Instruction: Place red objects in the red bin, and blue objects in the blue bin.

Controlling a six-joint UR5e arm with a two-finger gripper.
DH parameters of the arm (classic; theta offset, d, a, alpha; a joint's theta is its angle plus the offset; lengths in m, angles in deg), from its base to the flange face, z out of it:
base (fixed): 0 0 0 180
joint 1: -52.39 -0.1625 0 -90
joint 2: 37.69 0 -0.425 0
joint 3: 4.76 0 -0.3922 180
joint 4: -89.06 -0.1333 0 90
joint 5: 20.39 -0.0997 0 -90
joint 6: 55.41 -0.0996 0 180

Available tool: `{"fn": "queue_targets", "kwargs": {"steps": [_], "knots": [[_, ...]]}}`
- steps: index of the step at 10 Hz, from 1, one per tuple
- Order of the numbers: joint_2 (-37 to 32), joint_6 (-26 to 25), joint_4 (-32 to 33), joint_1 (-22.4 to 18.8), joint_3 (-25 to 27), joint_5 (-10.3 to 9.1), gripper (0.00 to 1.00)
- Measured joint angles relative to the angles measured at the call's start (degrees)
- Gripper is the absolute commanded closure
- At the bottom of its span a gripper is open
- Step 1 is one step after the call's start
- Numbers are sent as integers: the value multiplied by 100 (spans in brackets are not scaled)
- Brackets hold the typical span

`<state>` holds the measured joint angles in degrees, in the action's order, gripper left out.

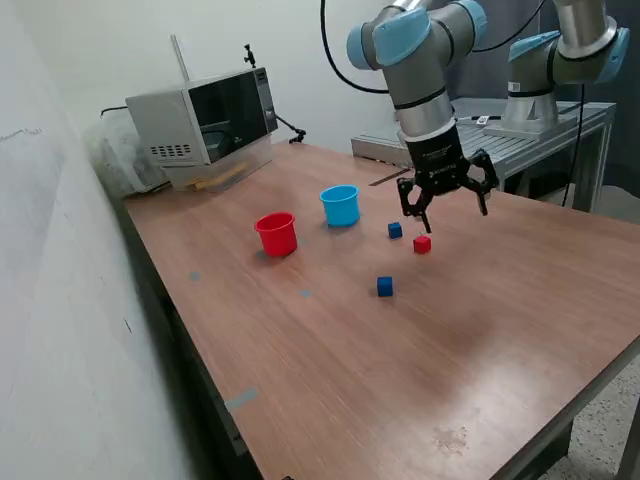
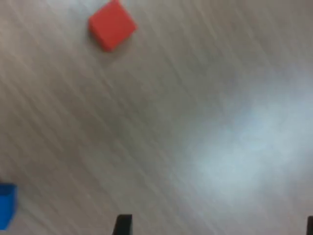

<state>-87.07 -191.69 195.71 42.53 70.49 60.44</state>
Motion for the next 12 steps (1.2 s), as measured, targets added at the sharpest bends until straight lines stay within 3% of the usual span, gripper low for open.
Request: {"fn": "queue_targets", "kwargs": {"steps": [2,7,12], "knots": [[-22,26,-100,-51,-48,-114,0],[361,41,588,-139,-543,-170,0],[780,33,1059,-31,-777,97,0]]}}
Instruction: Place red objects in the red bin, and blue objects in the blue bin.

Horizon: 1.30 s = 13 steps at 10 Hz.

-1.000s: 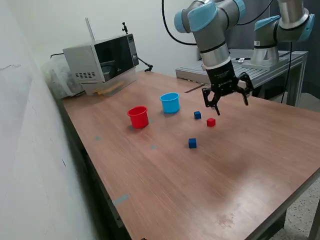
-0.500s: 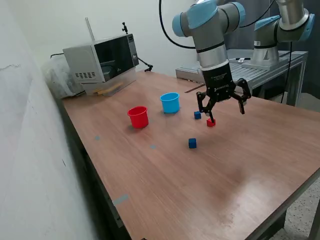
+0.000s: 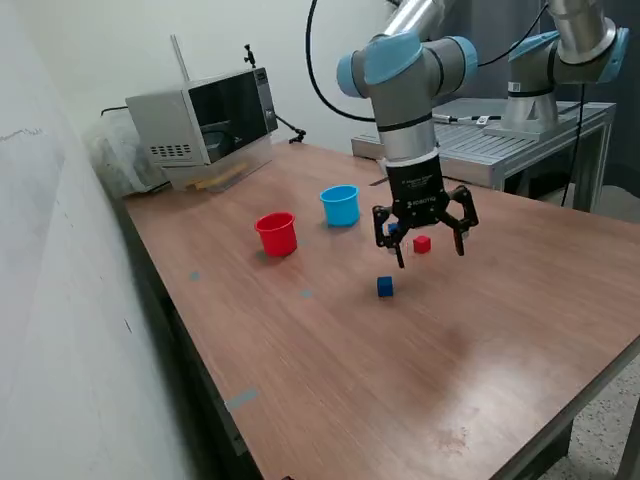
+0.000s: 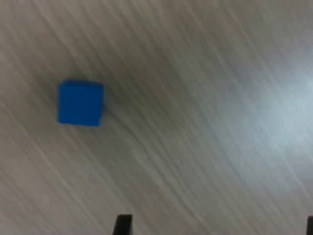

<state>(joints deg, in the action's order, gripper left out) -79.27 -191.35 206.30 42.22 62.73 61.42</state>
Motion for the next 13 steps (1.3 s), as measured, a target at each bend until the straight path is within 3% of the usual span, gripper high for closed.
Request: {"fn": "queue_targets", "kwargs": {"steps": [5,13], "knots": [[126,-8,208,349,46,231,0],[240,-115,417,366,258,251,0]]}}
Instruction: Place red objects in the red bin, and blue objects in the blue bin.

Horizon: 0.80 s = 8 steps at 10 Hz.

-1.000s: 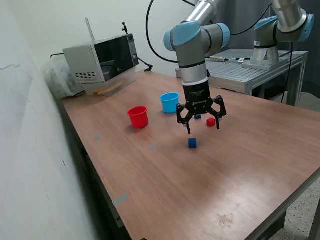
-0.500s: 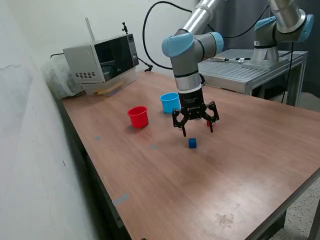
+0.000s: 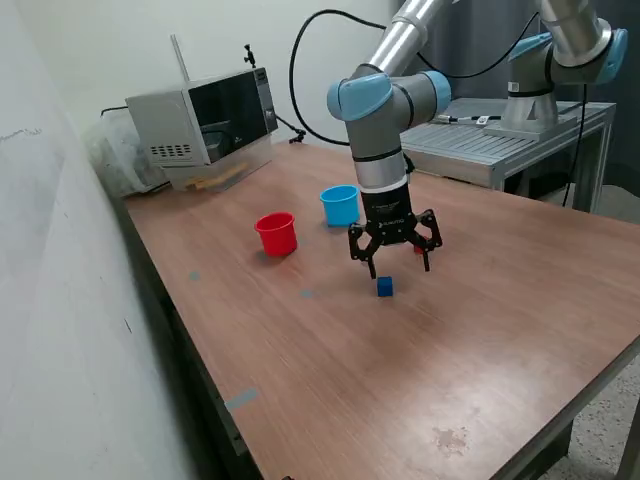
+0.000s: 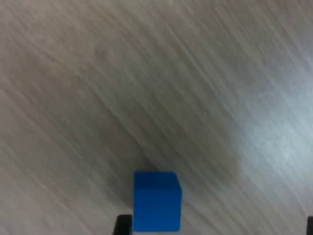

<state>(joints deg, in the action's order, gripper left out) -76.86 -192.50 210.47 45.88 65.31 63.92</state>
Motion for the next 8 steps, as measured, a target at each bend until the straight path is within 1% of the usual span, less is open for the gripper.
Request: {"fn": "queue_targets", "kwargs": {"steps": [8], "knots": [[112,-99,172,30,-166,39,0]]}}
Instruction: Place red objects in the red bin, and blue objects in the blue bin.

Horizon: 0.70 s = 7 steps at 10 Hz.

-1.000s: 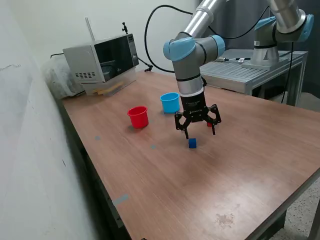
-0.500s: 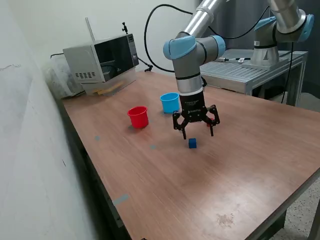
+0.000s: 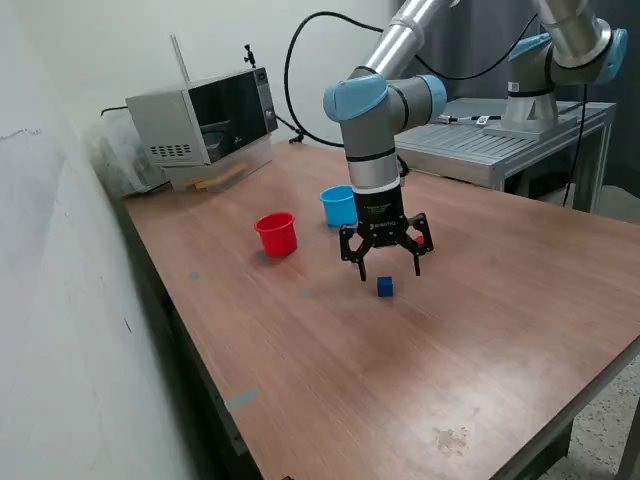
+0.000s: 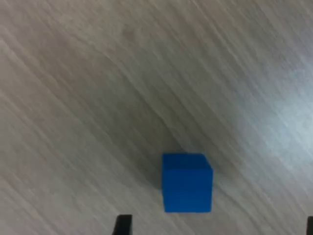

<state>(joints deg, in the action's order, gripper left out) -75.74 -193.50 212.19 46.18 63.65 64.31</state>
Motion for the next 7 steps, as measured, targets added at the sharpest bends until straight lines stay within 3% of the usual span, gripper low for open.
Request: {"fn": "queue_targets", "kwargs": {"steps": [7], "knots": [[104,-1,0,54,-54,267,0]]}}
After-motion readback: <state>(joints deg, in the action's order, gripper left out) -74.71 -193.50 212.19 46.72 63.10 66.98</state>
